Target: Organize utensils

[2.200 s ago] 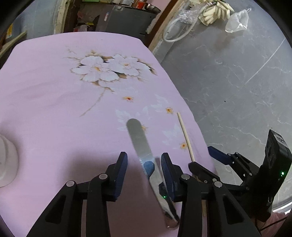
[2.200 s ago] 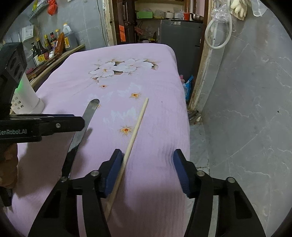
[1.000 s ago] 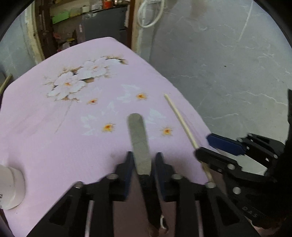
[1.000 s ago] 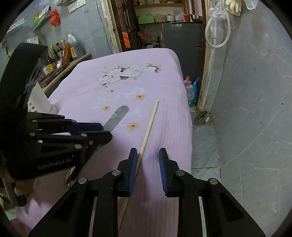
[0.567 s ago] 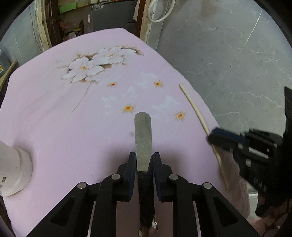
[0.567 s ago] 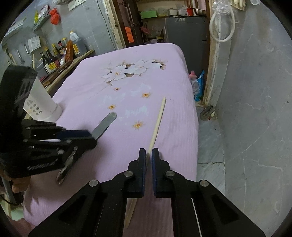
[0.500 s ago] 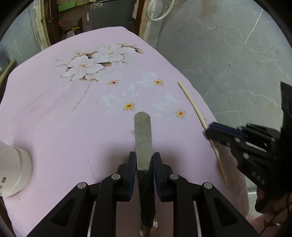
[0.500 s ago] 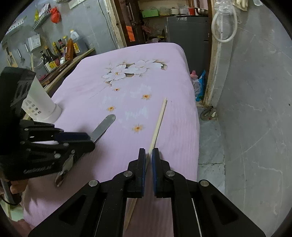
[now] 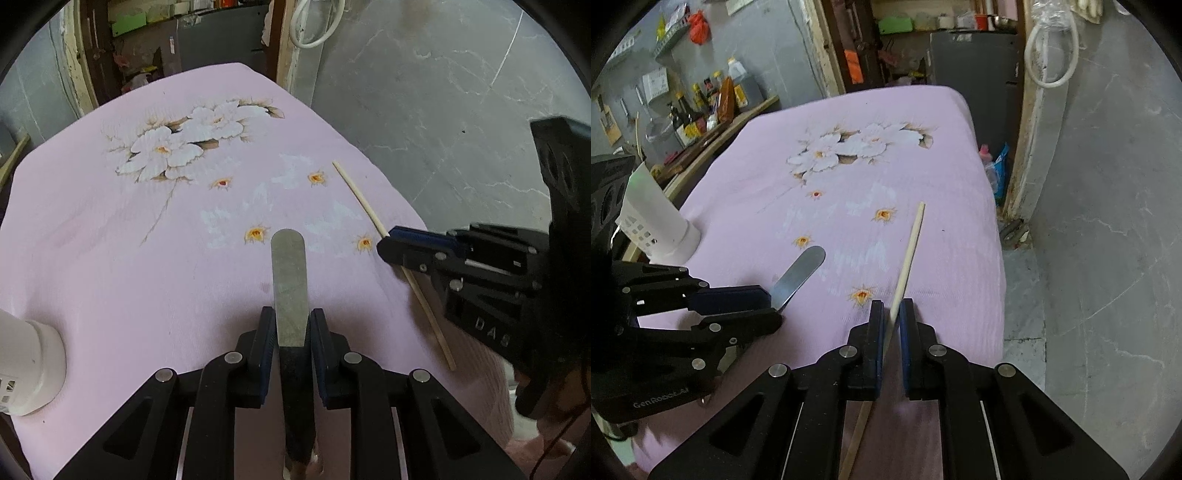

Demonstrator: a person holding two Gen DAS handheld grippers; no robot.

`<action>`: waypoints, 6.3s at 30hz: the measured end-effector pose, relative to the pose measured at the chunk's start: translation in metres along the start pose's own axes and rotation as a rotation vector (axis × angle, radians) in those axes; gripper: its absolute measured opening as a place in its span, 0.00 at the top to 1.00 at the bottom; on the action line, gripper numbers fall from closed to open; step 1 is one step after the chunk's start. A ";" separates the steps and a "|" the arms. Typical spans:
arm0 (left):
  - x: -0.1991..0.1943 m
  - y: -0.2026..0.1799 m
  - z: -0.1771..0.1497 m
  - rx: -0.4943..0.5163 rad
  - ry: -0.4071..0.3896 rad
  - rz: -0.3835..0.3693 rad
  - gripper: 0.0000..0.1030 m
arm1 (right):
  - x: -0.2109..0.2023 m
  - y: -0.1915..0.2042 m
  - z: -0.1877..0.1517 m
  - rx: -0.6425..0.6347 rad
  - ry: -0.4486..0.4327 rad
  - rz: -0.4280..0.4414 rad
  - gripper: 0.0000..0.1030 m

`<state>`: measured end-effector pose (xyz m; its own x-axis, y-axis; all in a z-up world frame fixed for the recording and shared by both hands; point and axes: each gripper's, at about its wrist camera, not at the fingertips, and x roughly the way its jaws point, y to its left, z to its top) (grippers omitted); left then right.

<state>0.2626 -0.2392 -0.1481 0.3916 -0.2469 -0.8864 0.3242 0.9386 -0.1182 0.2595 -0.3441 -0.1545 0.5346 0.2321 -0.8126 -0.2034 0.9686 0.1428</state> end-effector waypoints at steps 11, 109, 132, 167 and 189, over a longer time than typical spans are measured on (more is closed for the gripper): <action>-0.013 0.011 0.001 -0.050 -0.041 -0.018 0.83 | -0.021 -0.013 0.012 0.095 -0.076 0.086 0.96; -0.244 0.269 -0.062 -0.429 -0.701 0.258 0.83 | -0.057 0.301 0.069 0.079 -0.877 0.053 0.96; -0.237 0.272 -0.064 -0.335 -0.637 0.185 0.79 | -0.073 0.295 0.058 -0.015 -0.819 -0.002 0.93; -0.271 0.175 -0.120 -0.313 -0.624 0.291 0.03 | -0.201 0.199 0.007 0.017 -0.617 -0.062 0.02; -0.296 0.131 -0.188 -0.357 -0.626 0.332 0.01 | -0.262 0.173 -0.064 0.060 -0.537 -0.112 0.02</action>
<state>0.0269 0.0018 0.0148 0.8651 0.0691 -0.4968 -0.1487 0.9813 -0.1225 0.0313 -0.2435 0.0471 0.8968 0.1244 -0.4245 -0.0823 0.9898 0.1164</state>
